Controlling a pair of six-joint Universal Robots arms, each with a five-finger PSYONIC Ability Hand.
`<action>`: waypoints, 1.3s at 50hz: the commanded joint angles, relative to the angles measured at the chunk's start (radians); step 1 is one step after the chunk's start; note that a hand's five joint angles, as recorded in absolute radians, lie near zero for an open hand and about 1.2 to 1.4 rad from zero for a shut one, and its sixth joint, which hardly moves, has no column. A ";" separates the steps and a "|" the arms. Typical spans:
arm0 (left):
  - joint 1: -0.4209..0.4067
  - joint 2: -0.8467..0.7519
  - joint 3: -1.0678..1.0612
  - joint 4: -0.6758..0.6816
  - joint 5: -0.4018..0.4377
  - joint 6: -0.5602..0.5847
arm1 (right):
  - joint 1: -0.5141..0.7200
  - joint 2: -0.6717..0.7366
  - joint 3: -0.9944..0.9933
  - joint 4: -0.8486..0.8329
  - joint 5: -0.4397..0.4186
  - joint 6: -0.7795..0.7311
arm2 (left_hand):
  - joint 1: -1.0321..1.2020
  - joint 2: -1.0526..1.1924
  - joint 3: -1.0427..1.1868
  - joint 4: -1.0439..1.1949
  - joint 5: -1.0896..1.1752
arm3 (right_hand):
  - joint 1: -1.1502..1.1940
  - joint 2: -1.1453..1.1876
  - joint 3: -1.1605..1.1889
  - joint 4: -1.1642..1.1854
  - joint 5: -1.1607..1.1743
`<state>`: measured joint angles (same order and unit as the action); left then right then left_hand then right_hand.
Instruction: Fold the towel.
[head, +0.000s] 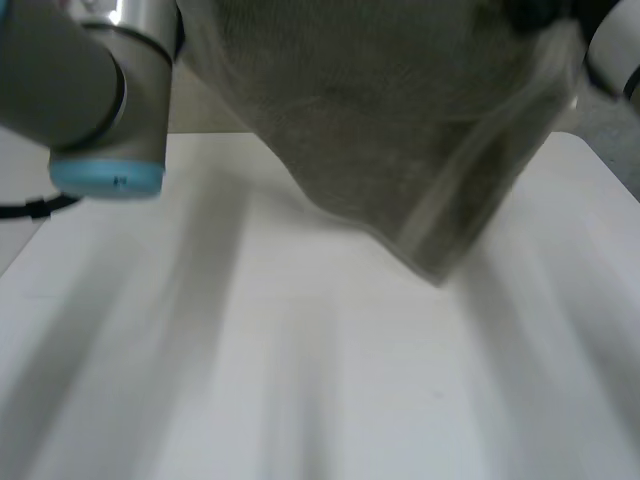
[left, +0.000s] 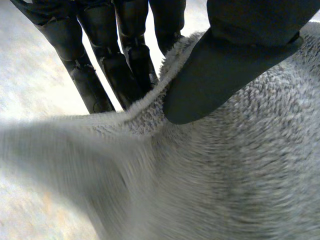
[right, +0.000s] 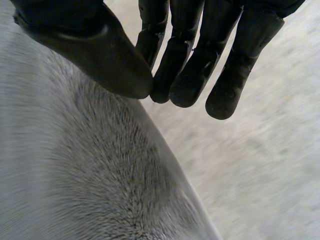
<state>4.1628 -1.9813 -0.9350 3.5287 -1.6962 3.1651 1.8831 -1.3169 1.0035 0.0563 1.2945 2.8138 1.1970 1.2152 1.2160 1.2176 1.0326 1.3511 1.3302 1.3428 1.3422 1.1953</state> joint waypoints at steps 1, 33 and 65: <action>0.003 0.068 -0.407 -0.031 0.052 0.009 | 0.013 -0.045 0.350 0.033 -0.089 -0.152 | 0.199 0.181 0.180 0.179 0.189 | 0.045 0.066 0.054 0.054 0.026; 0.178 0.323 -0.976 0.173 0.107 0.007 | -0.065 0.022 0.748 -0.228 -0.103 0.150 | 0.199 0.181 0.180 0.179 0.189 | -1.177 -1.156 -1.168 -1.168 -1.195; 0.030 0.536 -0.758 -0.051 0.093 0.001 | 0.338 0.352 0.501 -0.400 0.327 0.532 | 0.199 0.181 0.180 0.179 0.189 | -1.177 -1.156 -1.168 -1.168 -1.195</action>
<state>4.1833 -1.4586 -1.6746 3.4749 -1.6031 3.1681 2.2322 -0.9888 1.5030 -0.2527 1.4848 3.3386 1.1977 1.2174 1.2179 1.2184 1.0327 0.2291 0.2550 0.2558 0.2760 0.0662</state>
